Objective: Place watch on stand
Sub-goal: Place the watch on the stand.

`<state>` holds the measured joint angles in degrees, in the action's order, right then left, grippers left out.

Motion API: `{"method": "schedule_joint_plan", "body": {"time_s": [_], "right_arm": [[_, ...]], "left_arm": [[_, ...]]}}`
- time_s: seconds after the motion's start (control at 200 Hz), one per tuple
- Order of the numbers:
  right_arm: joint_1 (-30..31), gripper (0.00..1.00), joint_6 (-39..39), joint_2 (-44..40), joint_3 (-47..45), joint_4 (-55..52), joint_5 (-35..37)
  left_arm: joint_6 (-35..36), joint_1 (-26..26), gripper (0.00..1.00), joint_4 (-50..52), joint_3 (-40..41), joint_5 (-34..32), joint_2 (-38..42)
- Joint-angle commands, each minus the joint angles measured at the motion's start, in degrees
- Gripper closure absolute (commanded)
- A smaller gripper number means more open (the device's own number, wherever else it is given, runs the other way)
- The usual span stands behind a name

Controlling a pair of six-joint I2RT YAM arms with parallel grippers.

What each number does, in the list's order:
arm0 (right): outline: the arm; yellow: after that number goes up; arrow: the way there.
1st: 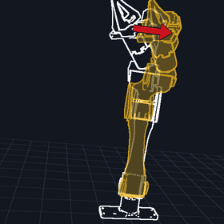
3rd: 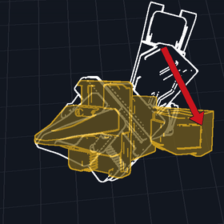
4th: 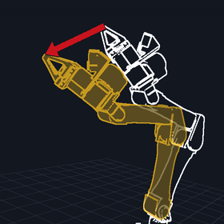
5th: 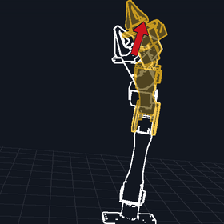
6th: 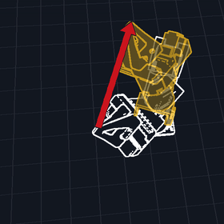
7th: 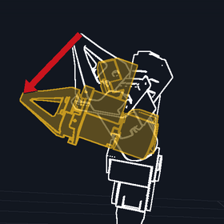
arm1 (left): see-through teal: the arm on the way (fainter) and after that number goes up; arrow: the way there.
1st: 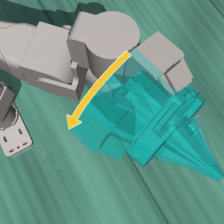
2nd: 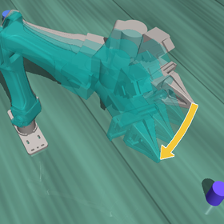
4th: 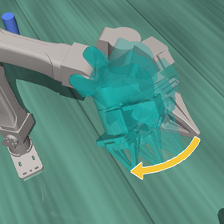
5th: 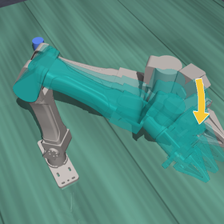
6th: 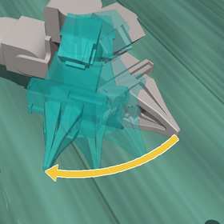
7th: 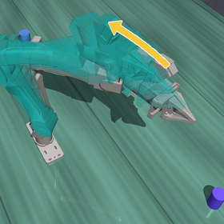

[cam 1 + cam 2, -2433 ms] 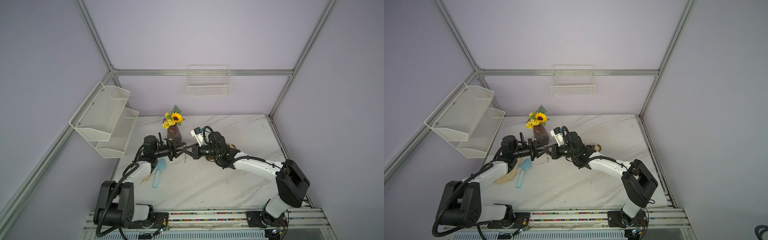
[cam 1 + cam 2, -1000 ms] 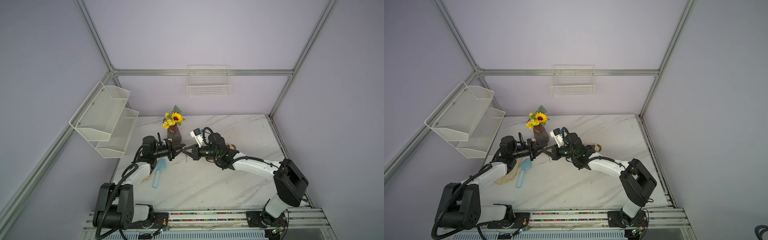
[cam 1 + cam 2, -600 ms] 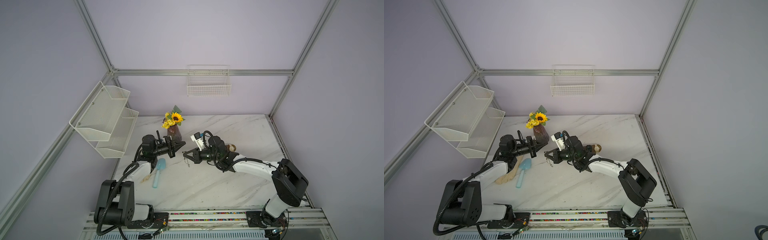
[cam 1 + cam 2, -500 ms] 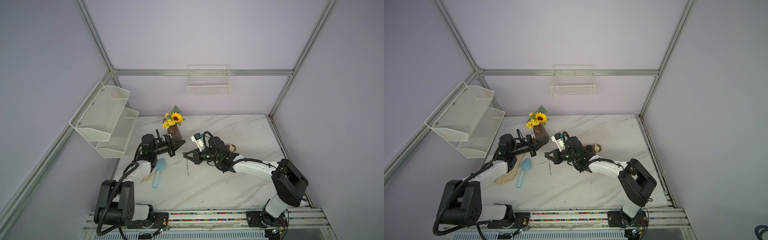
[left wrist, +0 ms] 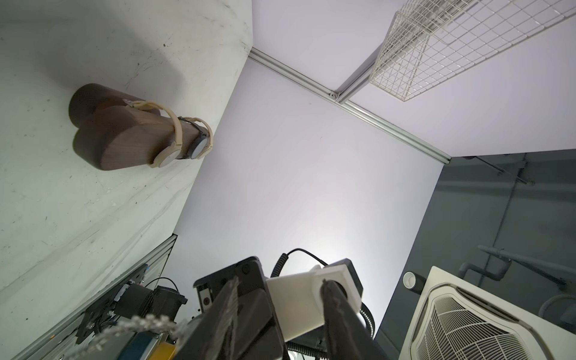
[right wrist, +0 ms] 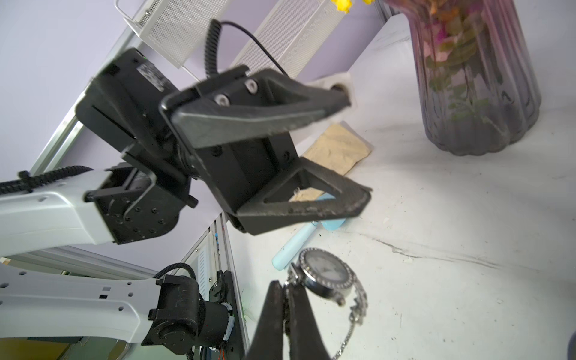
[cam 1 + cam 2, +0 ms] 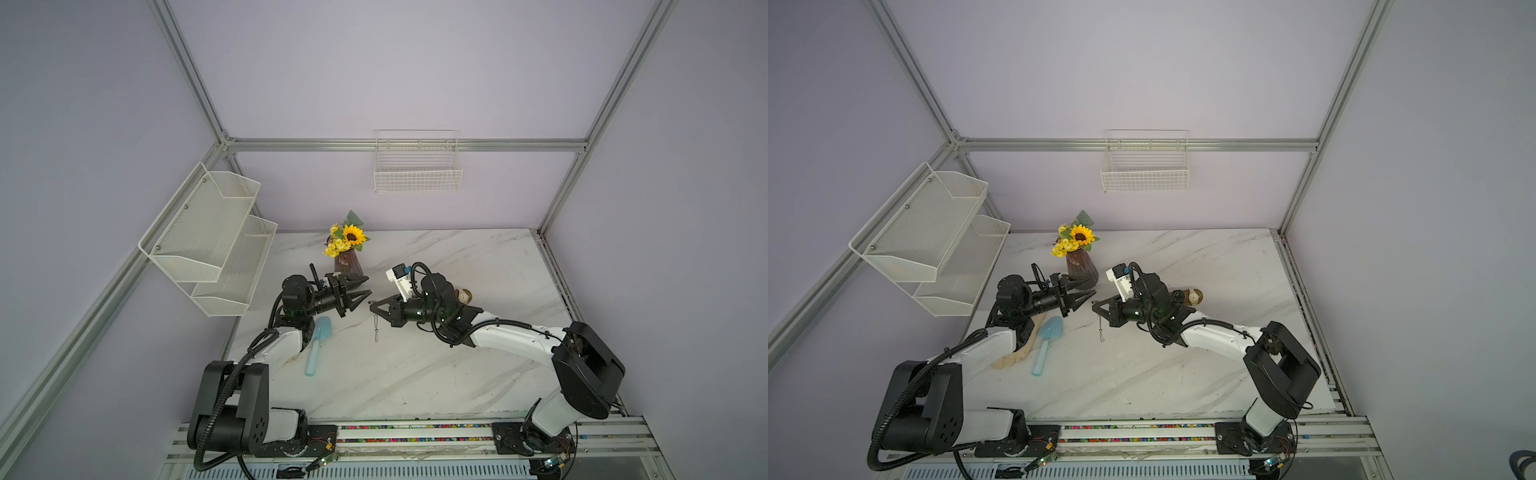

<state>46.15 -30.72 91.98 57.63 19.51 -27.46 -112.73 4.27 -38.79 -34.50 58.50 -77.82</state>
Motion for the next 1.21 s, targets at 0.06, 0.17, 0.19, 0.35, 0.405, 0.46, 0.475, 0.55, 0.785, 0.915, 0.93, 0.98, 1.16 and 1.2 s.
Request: {"method": "schedule_joint_plan", "body": {"time_s": [0.06,0.17,0.19,0.35,0.405,0.46,0.475,0.55,0.785,0.915,0.93,0.98,1.16,1.2], "right_arm": [[-0.1,1.00,2.2,-2.2,2.1,1.3,1.4],[-0.3,1.00,3.2,-3.0,2.1,0.9,2.5],[-0.4,1.00,3.3,-3.0,2.4,0.8,2.6],[-1.0,1.00,5.3,-2.1,4.4,-0.9,2.6],[-1.2,1.00,5.8,-1.6,5.1,-1.1,2.3],[-1.3,1.00,6.4,-1.0,6.0,-1.7,2.2],[-1.4,1.00,6.4,-0.9,6.1,-1.8,2.2],[-1.8,1.00,6.8,-0.8,6.6,-2.1,2.1],[-2.1,1.00,6.9,0.8,6.8,-1.6,0.6],[-2.1,1.00,5.4,2.8,6.7,1.2,-0.8],[-2.1,1.00,5.1,3.0,6.7,1.5,-1.0],[-2.0,1.00,4.6,3.4,6.8,2.5,-1.6],[-2.0,1.00,3.4,4.4,7.7,4.1,-3.2],[-2.0,1.00,3.2,4.3,7.6,4.5,-3.4]], "left_arm": [[-1.7,-0.1,0.51,-4.8,0.1,0.8,0.6],[-1.7,-0.1,0.51,-4.3,0.3,1.2,1.2],[-1.7,-0.1,0.51,-4.2,0.3,1.3,1.3],[-1.7,-0.1,0.51,-3.5,0.7,2.1,2.0],[-1.6,-0.1,0.51,-3.3,0.8,2.2,2.3],[-1.5,-0.1,0.51,-3.1,0.8,2.4,2.3],[-1.5,-0.1,0.51,-3.1,0.8,2.5,2.4],[-1.5,-0.1,0.52,-3.1,1.1,2.6,2.5],[-1.6,0.1,0.52,-3.1,-1.1,2.0,1.7],[-1.7,1.0,0.51,-3.1,-2.5,1.9,1.1],[-1.7,1.1,0.51,-3.1,-2.5,1.9,0.9],[-1.6,1.6,0.51,-3.1,-2.3,1.8,0.7],[-1.6,3.0,0.52,-4.1,-1.7,1.0,-1.0],[-1.7,3.4,0.52,-4.5,-1.6,1.0,-1.4]]}}
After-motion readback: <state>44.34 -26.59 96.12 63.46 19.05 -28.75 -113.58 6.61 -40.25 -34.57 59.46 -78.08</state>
